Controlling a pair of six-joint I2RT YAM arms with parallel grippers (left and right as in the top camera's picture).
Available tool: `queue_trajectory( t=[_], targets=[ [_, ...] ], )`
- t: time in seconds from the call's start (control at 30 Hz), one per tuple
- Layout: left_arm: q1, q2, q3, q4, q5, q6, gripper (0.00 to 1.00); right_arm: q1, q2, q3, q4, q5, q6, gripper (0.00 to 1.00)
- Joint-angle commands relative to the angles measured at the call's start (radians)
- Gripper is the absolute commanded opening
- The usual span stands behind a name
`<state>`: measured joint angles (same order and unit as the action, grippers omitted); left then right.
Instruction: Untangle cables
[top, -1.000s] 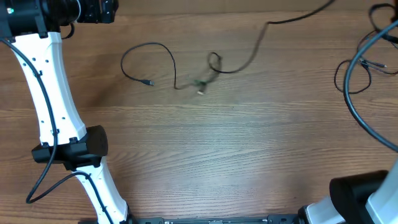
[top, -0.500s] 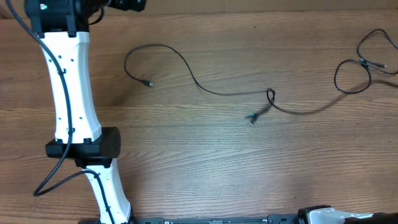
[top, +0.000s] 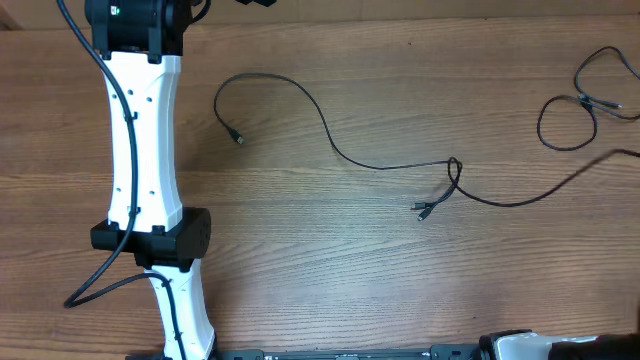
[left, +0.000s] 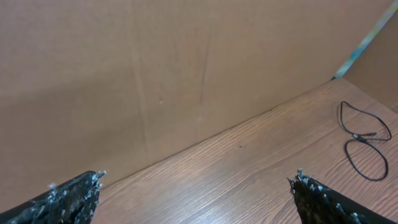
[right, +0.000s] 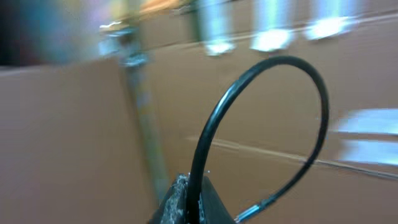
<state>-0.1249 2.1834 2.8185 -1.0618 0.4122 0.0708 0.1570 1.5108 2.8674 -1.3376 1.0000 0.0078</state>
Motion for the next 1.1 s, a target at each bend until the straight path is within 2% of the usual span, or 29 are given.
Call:
queue_trajectory(
  t=[0.0,0.27,0.47,0.67,0.9,1.07],
  targets=[
    [-0.008,0.005,-0.003,-0.003,0.010,-0.026,1.00,-0.002,0.079,-0.002,-0.054,-0.382,0.093,0.04],
    [-0.008,0.005,-0.003,-0.039,0.002,-0.025,0.99,-0.010,0.300,-0.129,-0.181,-0.391,0.249,0.04],
    [-0.006,0.005,-0.003,-0.087,-0.058,-0.022,1.00,-0.013,0.431,-0.311,-0.196,-0.696,0.291,0.04],
    [-0.006,0.005,-0.003,-0.150,-0.072,-0.019,0.99,-0.013,0.496,-0.419,-0.192,-0.785,0.333,0.04],
    [-0.013,0.005,-0.026,-0.443,0.041,0.182,1.00,-0.023,0.491,-0.424,-0.174,-0.774,0.333,0.04],
    [-0.029,0.009,-0.152,-0.606,0.119,0.323,1.00,-0.061,0.473,-0.424,-0.166,-0.769,0.333,0.04]
  ],
)
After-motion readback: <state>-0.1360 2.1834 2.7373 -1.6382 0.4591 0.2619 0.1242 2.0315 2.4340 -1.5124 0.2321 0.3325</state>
